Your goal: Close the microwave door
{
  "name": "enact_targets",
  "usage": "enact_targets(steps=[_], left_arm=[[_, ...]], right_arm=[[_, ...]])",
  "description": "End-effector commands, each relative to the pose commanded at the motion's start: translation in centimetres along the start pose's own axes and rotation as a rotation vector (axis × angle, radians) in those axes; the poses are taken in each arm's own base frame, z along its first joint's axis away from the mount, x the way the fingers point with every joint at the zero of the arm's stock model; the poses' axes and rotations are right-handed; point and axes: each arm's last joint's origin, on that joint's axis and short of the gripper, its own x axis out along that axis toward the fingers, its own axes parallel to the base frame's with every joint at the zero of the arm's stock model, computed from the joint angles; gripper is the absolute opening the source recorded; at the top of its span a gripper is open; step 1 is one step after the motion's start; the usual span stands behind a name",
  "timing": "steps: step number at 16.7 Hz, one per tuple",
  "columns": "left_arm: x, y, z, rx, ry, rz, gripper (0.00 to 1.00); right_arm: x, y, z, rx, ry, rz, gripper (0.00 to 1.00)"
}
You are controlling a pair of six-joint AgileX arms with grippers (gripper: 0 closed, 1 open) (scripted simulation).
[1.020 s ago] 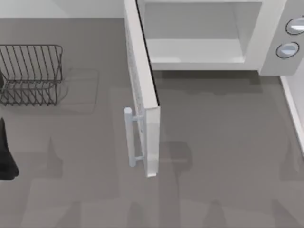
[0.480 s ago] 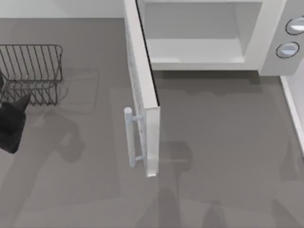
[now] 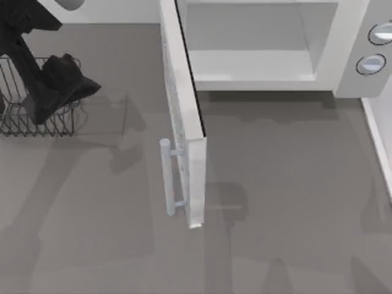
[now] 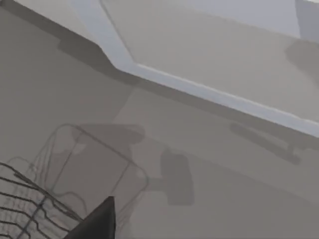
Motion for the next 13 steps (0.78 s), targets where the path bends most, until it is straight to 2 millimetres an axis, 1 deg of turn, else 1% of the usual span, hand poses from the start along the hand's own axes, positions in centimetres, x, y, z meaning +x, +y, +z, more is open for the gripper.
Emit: enact_targets(steps=[3, 6, 9, 13], left_arm=[[2.3, 1.7, 3.1, 0.095, 0.059, -0.159, 1.0], [4.6, 2.7, 5.2, 0.163, 0.096, -0.283, 1.0], [6.0, 3.1, 6.2, 0.2, 0.115, -0.354, 1.0], [6.3, 3.1, 6.4, 0.206, 0.117, -0.366, 1.0]], right_arm=[[0.0, 0.0, 0.0, 0.0, 0.0, 0.0, 1.0], [0.0, 0.0, 0.0, 0.0, 0.0, 0.0, 1.0], [0.0, 0.0, 0.0, 0.0, 0.0, 0.0, 1.0], [0.0, 0.0, 0.0, 0.0, 0.0, 0.0, 1.0]])
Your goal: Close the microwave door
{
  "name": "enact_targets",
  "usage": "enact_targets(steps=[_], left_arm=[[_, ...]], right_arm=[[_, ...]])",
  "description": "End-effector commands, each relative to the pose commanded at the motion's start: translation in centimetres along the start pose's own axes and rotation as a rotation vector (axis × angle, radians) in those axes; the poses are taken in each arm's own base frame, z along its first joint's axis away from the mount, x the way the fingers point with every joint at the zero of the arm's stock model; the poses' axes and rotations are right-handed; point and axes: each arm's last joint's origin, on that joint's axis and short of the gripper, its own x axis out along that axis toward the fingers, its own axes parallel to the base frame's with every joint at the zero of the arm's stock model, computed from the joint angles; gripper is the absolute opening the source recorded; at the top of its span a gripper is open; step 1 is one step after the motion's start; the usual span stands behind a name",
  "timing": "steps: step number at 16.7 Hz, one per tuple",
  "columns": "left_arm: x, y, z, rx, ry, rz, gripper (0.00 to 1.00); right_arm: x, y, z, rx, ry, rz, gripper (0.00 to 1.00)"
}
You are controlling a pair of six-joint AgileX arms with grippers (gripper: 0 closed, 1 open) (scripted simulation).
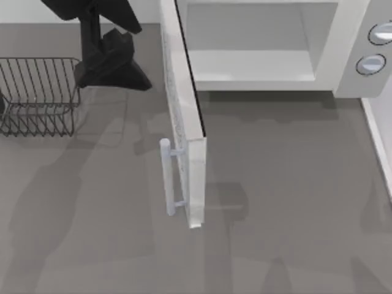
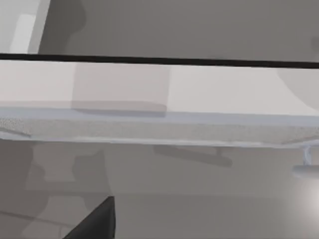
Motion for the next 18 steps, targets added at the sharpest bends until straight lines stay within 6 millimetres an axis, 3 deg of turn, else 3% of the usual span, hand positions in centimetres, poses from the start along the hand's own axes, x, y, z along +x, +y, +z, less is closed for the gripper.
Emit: enact_targets(steps=[5, 12, 17, 18], left_arm=[[1.0, 0.0, 0.0, -0.001, 0.001, -0.001, 1.0], [7.6, 0.1, 0.0, 0.0, -0.001, 0.002, 1.0], [8.0, 0.0, 0.0, 0.0, 0.0, 0.0, 1.0], [8.0, 0.0, 0.0, 0.0, 0.0, 0.0, 0.92]], right_arm=[[0.0, 0.0, 0.0, 0.0, 0.0, 0.0, 1.0], [0.0, 0.0, 0.0, 0.0, 0.0, 0.0, 1.0], [0.0, 0.0, 0.0, 0.0, 0.0, 0.0, 1.0], [0.0, 0.0, 0.0, 0.0, 0.0, 0.0, 1.0]])
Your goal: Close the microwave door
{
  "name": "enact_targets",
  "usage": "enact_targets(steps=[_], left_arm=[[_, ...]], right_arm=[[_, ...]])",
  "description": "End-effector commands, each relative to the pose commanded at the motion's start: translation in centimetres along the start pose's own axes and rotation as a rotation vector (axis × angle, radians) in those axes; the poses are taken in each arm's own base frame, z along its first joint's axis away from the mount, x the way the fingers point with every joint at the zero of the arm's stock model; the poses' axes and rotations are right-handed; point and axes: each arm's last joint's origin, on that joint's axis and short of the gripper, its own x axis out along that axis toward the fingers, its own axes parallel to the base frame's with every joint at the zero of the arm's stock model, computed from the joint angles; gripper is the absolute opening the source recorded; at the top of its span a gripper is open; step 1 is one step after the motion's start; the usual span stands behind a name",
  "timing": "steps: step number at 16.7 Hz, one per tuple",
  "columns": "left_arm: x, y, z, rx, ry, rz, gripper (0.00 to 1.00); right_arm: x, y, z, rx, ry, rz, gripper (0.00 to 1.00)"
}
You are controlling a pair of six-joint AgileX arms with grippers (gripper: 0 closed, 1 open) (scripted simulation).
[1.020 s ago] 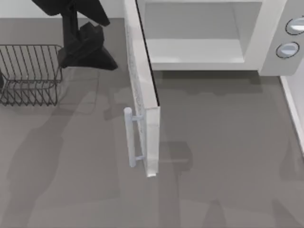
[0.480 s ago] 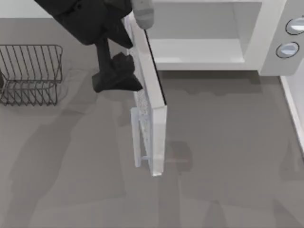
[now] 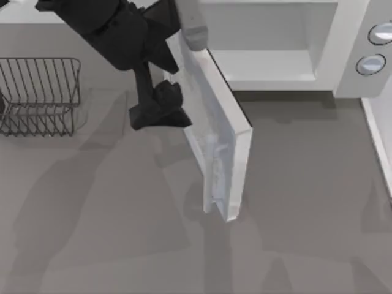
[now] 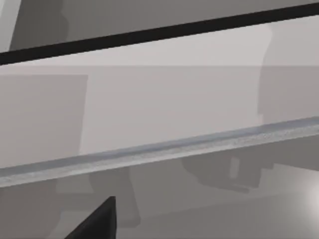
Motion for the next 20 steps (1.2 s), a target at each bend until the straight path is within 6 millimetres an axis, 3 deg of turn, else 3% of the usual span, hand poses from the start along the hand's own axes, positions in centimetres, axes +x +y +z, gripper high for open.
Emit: enact_targets(steps=[12, 20], left_arm=[[0.0, 0.0, 0.0, 0.0, 0.0, 0.0, 0.02], [0.0, 0.0, 0.0, 0.0, 0.0, 0.0, 0.0]], right_arm=[[0.0, 0.0, 0.0, 0.0, 0.0, 0.0, 1.0], [0.0, 0.0, 0.0, 0.0, 0.0, 0.0, 1.0]])
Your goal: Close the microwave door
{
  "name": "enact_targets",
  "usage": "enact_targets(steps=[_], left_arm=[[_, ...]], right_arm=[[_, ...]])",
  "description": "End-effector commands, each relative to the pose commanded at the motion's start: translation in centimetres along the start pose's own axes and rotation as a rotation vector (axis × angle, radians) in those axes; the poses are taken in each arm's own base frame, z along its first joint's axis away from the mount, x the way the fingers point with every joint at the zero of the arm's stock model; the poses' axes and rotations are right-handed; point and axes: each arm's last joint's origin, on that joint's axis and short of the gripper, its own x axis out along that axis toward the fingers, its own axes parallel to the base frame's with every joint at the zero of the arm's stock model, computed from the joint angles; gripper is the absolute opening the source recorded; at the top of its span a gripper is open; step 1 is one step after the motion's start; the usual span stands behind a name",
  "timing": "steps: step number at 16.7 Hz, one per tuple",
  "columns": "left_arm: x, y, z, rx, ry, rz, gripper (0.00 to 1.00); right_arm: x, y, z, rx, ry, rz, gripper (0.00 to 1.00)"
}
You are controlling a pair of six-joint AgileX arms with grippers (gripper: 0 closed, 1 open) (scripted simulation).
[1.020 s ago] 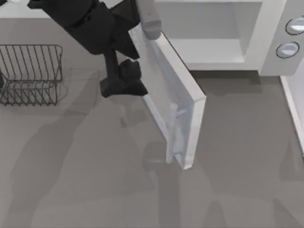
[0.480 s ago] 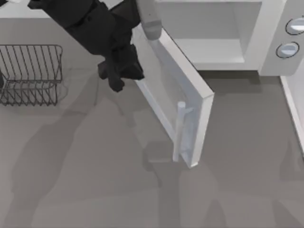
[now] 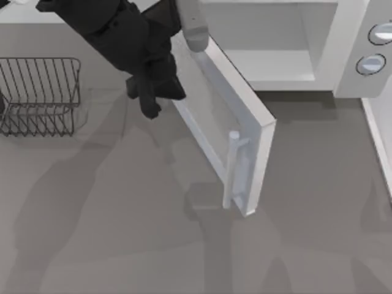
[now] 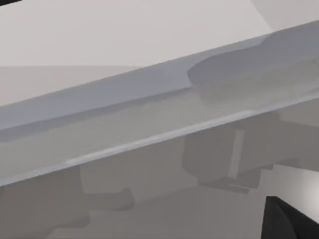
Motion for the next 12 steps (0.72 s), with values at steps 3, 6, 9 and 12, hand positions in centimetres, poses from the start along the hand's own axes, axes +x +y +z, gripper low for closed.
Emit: enact_targets(steps=[3, 6, 9, 12], left_arm=[[0.2, 0.0, 0.3, -0.001, -0.001, -0.002, 0.0], [0.8, -0.2, 1.2, -0.005, 0.002, -0.003, 0.0], [1.0, -0.3, 1.6, -0.002, 0.0, 0.001, 0.0], [0.9, -0.3, 1.6, -0.005, 0.0, 0.002, 0.0]], right_arm=[[0.0, 0.0, 0.0, 0.0, 0.0, 0.0, 1.0], [0.0, 0.0, 0.0, 0.0, 0.0, 0.0, 1.0], [0.0, 0.0, 0.0, 0.0, 0.0, 0.0, 1.0], [0.0, 0.0, 0.0, 0.0, 0.0, 0.0, 1.0]])
